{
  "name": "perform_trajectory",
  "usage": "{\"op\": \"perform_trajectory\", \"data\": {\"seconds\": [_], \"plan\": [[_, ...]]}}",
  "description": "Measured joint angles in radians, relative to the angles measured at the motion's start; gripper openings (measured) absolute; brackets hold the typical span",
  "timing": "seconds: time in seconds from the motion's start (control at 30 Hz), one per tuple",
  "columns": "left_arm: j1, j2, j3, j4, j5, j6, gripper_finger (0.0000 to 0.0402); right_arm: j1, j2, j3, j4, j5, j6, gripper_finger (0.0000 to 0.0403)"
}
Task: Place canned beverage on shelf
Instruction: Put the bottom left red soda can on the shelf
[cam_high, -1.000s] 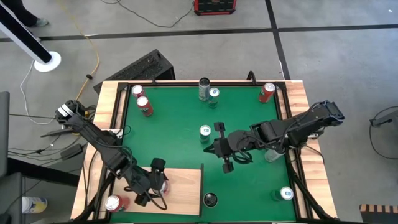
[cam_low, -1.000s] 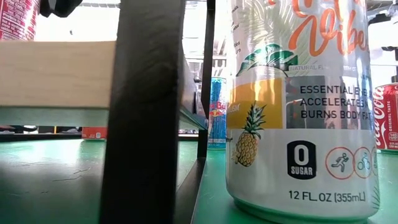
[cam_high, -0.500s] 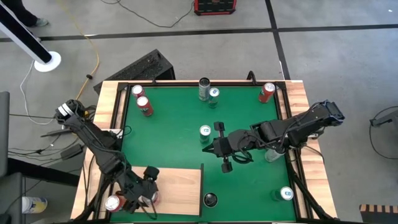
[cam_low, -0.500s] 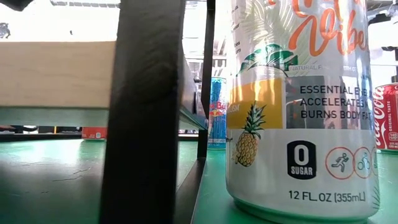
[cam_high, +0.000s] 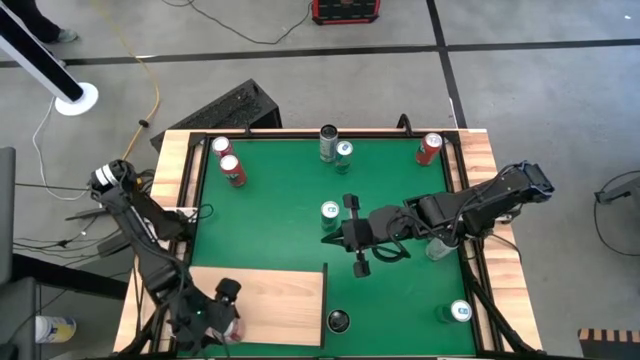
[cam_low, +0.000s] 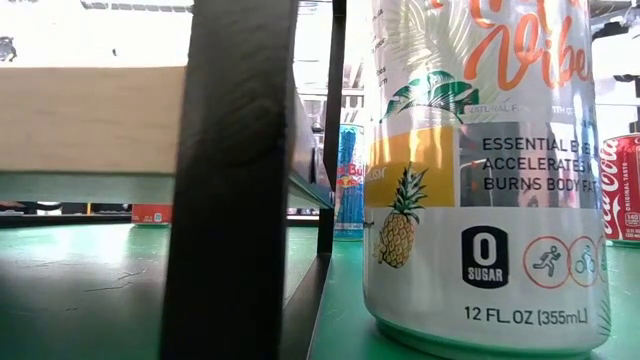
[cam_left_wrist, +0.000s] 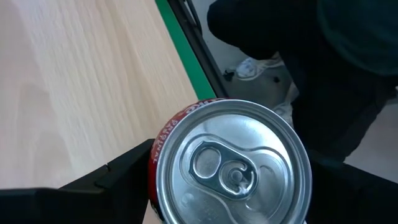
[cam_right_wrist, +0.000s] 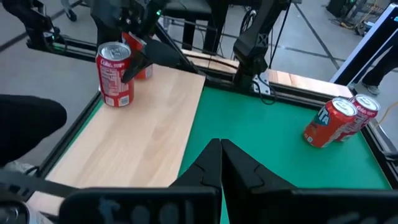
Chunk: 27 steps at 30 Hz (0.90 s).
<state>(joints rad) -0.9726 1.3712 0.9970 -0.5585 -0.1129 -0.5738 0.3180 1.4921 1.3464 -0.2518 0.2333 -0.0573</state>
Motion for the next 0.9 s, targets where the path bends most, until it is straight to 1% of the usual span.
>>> {"op": "perform_trajectory", "data": {"seconds": [0.23, 0.5, 0.9], "plan": [[-0.043, 0.0, 0.002, -0.054, -0.033, -0.033, 0.0301, 0.0, 0.0, 0.0, 0.009, 0.0, 0.003, 0.0025], [-0.048, 0.001, 0.019, -0.093, -0.05, -0.009, 0.0302, 0.0, 0.0, 0.0, 0.015, 0.0, 0.005, 0.0025], [-0.047, 0.002, 0.022, -0.073, -0.085, 0.01, 0.0306, 0.0, 0.0, 0.0, 0.003, 0.0, 0.004, 0.0025]]}}
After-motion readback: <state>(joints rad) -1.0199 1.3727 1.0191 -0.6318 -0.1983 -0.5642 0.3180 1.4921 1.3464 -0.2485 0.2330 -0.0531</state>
